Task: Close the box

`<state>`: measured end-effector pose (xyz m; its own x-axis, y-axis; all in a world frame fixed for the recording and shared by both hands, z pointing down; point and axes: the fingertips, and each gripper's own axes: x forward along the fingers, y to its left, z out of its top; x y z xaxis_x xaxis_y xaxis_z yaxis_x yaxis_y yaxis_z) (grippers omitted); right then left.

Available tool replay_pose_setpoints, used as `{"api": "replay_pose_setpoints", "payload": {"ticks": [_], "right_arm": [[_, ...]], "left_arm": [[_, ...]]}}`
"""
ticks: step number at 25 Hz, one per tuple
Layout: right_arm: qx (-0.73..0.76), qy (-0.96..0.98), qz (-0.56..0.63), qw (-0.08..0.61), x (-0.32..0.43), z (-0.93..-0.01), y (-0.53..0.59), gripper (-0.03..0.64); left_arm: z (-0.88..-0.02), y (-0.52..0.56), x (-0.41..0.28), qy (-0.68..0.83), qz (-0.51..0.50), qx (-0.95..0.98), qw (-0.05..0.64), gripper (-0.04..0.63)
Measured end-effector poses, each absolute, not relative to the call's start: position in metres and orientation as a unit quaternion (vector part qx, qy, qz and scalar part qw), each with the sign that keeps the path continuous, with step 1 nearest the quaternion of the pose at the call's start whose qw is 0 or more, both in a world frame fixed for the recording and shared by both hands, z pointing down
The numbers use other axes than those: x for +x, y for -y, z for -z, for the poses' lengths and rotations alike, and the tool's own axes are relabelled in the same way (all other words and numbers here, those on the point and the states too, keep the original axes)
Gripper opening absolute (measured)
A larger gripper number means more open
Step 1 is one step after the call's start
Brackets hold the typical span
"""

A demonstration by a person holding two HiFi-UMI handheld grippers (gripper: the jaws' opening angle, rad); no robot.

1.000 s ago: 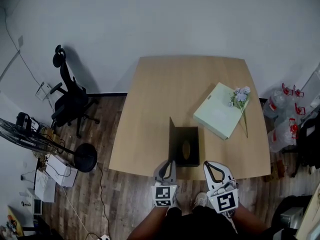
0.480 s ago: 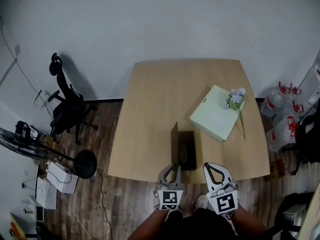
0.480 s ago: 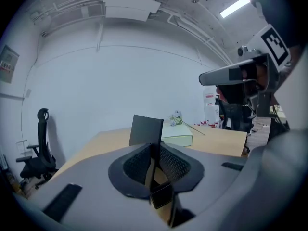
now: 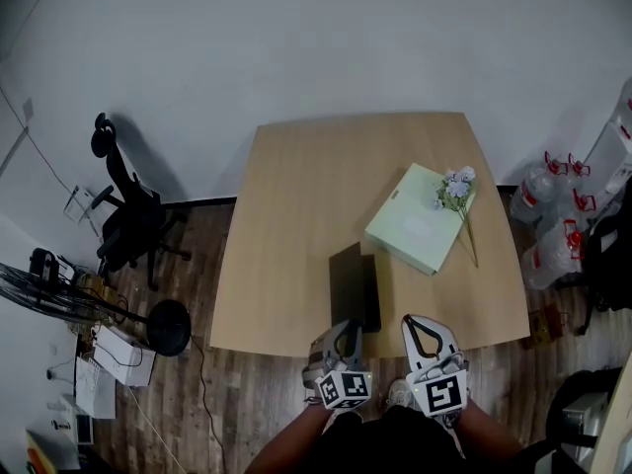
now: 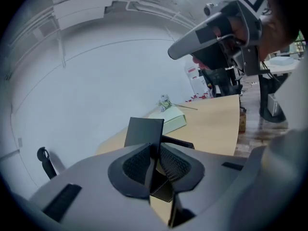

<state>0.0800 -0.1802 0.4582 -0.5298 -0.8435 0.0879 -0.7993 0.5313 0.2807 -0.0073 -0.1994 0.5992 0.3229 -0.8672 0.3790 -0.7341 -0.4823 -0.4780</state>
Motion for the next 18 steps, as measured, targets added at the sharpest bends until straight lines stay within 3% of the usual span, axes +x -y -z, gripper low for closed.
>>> {"api": "replay_pose_setpoints", "payload": {"ticks": [13, 18], "right_arm": [[0.49, 0.865, 0.074, 0.077, 0.099, -0.457, 0.183, 0.014], [0.489, 0.866, 0.067, 0.077, 0.1, -0.459, 0.184, 0.013]], "left_arm": [[-0.623, 0.196, 0.013, -0.458, 0.335, -0.819, 0.088, 0.098], [-0.625, 0.194, 0.01, -0.459, 0.297, -0.837, 0.033, 0.215]]}}
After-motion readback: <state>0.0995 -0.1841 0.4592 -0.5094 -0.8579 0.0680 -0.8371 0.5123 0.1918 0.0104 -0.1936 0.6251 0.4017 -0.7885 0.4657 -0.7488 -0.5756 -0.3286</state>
